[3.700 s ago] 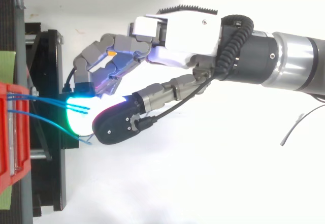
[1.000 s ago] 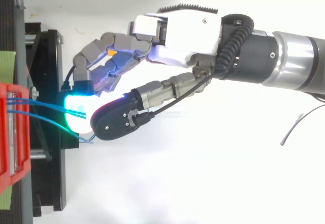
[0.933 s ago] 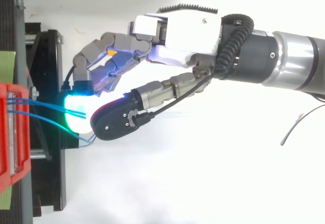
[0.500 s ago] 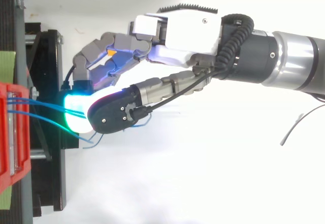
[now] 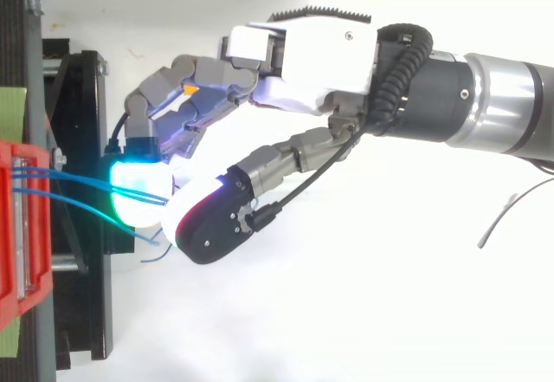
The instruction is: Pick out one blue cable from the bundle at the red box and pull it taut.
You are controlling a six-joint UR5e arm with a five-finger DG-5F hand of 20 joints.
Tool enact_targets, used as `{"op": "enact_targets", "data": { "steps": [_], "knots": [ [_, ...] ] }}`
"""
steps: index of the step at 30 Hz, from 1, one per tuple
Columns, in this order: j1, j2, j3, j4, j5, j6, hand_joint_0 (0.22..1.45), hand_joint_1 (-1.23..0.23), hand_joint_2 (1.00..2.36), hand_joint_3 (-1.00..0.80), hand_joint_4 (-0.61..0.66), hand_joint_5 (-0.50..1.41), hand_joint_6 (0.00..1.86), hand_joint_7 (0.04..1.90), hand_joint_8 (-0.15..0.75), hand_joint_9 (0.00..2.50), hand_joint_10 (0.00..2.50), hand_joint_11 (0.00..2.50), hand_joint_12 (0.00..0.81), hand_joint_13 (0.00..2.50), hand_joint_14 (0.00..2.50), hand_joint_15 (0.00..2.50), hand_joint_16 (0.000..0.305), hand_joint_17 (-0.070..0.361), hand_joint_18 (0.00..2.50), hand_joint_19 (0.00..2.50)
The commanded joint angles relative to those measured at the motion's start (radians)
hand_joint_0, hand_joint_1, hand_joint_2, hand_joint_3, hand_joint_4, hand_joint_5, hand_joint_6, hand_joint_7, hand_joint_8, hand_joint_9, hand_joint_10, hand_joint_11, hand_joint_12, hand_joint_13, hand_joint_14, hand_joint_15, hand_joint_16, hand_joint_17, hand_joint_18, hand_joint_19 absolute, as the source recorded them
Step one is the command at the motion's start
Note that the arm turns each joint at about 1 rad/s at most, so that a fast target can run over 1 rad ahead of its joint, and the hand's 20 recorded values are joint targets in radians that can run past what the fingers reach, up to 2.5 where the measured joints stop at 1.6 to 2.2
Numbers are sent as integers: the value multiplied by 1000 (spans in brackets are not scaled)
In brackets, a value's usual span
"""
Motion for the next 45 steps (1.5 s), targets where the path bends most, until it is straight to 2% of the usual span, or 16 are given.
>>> {"op": "enact_targets", "data": {
  "steps": [1, 7, 13, 31, 45],
  "knots": [
    [0, 1, 0, 0, -1, 0, 624, -763, 1006, -445, 44, -217, 905, 934, 249, 657, 21, 639, 335, 686, 19, 514, 46, 103, 662, 551],
    [0, 0, 0, 0, 0, 0, 624, -757, 1020, -261, -18, -224, 927, 1052, 248, 651, 21, 644, 336, 686, 19, 512, 46, 103, 670, 560],
    [0, 0, 0, 0, -1, 0, 612, -688, 1023, -197, -8, -229, 938, 1006, 249, 635, 23, 624, 339, 676, 19, 524, 46, 102, 653, 586],
    [0, 0, 0, 0, 0, 0, 573, -533, 1013, -343, 75, -218, 899, 928, 265, 644, 21, 630, 350, 657, 20, 528, 47, 107, 613, 637],
    [0, 0, 0, -3, -1, 0, 534, -522, 1004, -454, 87, -209, 881, 921, 273, 654, 22, 629, 359, 665, 20, 525, 49, 110, 628, 629]
  ]
}}
